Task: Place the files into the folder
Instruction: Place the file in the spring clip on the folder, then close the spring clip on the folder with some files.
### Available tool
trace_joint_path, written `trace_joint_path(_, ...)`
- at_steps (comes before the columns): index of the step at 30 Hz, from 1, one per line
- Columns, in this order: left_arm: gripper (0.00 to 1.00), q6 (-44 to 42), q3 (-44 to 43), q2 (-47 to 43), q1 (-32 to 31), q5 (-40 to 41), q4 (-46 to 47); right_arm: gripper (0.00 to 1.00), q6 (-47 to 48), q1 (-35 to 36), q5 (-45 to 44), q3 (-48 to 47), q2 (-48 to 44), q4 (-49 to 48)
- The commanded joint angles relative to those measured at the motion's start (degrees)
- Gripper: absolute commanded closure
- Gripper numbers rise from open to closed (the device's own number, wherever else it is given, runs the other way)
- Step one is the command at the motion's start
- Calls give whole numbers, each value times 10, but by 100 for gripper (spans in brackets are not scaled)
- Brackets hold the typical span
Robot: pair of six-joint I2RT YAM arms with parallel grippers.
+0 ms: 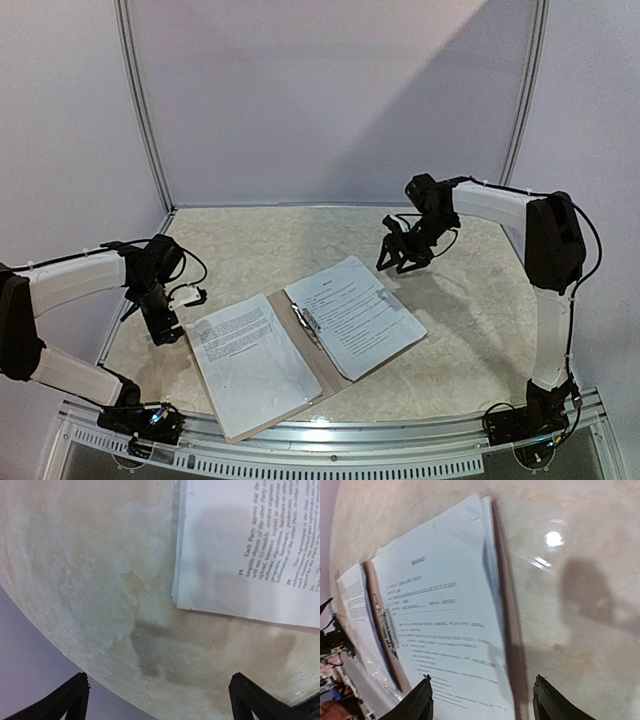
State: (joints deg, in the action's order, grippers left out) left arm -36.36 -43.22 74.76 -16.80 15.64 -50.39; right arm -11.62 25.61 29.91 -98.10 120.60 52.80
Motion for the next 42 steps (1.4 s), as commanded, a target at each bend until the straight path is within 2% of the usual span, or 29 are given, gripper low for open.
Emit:
trace_joint_path(1,1,-4,-32,4,5,-11,-10,33,-14,21,-234,-25,-55,42)
trace_joint_path(3,1,-2,-56,8,4,-29,-17,38,-14,54,-236,-9,-77,13)
trace_joint_path(5,3,1,-97,14,0,-74,-28,47,-5,91,-154,16,-87,-33)
trace_joint_path(9,17,13,-204,54,-23,-192,-45,57,-47,153,-9,75,-87,-160)
trace_joint_path(11,25,20,-253,95,-47,-248,-49,59,-88,175,16,97,-79,-205)
trace_joint_path(14,32,26,-308,155,-94,-283,-32,63,-131,194,41,135,-64,-277)
trace_joint_path(22,56,21,-404,309,-144,-289,70,68,-185,204,68,163,-6,-340)
trace_joint_path(26,58,-6,-412,352,-164,-302,107,72,-197,204,82,173,16,-360)
trace_joint_path(31,60,-22,-411,387,-182,-274,138,81,-213,204,102,197,20,-387)
trace_joint_path(34,66,-23,-412,405,-183,-267,145,86,-222,204,109,211,21,-399)
trace_joint_path(39,75,-26,-406,421,-187,-256,154,88,-228,204,117,219,21,-401)
trace_joint_path(42,76,-28,-401,424,-190,-256,158,89,-228,204,117,219,21,-399)
